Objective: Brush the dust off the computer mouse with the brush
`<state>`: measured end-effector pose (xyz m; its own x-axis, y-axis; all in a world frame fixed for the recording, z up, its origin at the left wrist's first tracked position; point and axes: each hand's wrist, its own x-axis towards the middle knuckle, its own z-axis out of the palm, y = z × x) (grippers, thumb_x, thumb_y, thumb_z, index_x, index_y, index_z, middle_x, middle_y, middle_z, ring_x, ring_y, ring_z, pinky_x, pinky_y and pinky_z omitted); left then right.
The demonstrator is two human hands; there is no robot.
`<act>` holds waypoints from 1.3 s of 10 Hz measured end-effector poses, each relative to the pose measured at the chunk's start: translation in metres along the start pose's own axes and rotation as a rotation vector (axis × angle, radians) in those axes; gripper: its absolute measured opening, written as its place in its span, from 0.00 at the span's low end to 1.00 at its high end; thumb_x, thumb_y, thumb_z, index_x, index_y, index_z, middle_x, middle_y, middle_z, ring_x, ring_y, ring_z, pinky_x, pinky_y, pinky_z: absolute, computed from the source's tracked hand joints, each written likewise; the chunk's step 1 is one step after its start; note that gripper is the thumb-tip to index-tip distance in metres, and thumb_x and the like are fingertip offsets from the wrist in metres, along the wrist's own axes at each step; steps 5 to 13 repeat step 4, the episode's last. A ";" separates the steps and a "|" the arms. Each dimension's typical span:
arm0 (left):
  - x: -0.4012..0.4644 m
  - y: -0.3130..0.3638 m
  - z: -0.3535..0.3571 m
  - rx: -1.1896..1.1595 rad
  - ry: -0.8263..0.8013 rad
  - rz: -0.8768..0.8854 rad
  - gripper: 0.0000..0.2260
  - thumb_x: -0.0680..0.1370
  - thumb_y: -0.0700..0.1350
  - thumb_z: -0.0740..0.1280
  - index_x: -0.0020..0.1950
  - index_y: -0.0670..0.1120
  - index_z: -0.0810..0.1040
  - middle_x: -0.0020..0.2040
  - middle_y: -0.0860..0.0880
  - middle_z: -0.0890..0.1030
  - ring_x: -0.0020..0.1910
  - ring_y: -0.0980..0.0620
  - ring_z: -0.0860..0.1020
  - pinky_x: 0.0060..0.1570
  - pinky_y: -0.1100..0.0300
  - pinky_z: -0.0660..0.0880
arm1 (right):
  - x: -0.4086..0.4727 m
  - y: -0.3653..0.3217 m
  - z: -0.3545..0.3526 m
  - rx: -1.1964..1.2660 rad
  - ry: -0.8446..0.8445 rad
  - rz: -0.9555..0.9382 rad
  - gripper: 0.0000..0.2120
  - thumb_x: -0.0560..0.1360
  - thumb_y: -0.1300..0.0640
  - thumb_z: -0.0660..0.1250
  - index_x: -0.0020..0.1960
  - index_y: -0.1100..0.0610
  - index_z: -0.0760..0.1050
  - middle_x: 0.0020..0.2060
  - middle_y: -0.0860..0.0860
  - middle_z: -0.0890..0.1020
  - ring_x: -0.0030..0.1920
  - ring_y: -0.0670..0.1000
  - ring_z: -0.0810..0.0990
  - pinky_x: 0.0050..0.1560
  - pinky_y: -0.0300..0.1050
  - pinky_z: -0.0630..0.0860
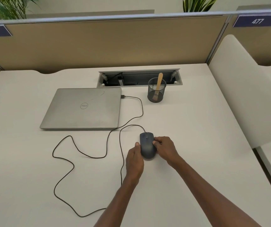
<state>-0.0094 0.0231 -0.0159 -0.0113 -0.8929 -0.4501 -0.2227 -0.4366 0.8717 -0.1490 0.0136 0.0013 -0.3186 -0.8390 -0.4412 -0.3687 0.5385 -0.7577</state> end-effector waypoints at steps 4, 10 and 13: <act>-0.010 0.017 -0.022 0.027 0.002 0.020 0.22 0.84 0.58 0.53 0.32 0.51 0.59 0.29 0.55 0.64 0.31 0.52 0.62 0.36 0.56 0.60 | -0.019 -0.011 -0.001 -0.008 0.070 0.060 0.18 0.78 0.61 0.58 0.31 0.55 0.58 0.28 0.51 0.65 0.30 0.51 0.61 0.33 0.45 0.58; -0.010 0.017 -0.022 0.027 0.002 0.020 0.22 0.84 0.58 0.53 0.32 0.51 0.59 0.29 0.55 0.64 0.31 0.52 0.62 0.36 0.56 0.60 | -0.019 -0.011 -0.001 -0.008 0.070 0.060 0.18 0.78 0.61 0.58 0.31 0.55 0.58 0.28 0.51 0.65 0.30 0.51 0.61 0.33 0.45 0.58; -0.010 0.017 -0.022 0.027 0.002 0.020 0.22 0.84 0.58 0.53 0.32 0.51 0.59 0.29 0.55 0.64 0.31 0.52 0.62 0.36 0.56 0.60 | -0.019 -0.011 -0.001 -0.008 0.070 0.060 0.18 0.78 0.61 0.58 0.31 0.55 0.58 0.28 0.51 0.65 0.30 0.51 0.61 0.33 0.45 0.58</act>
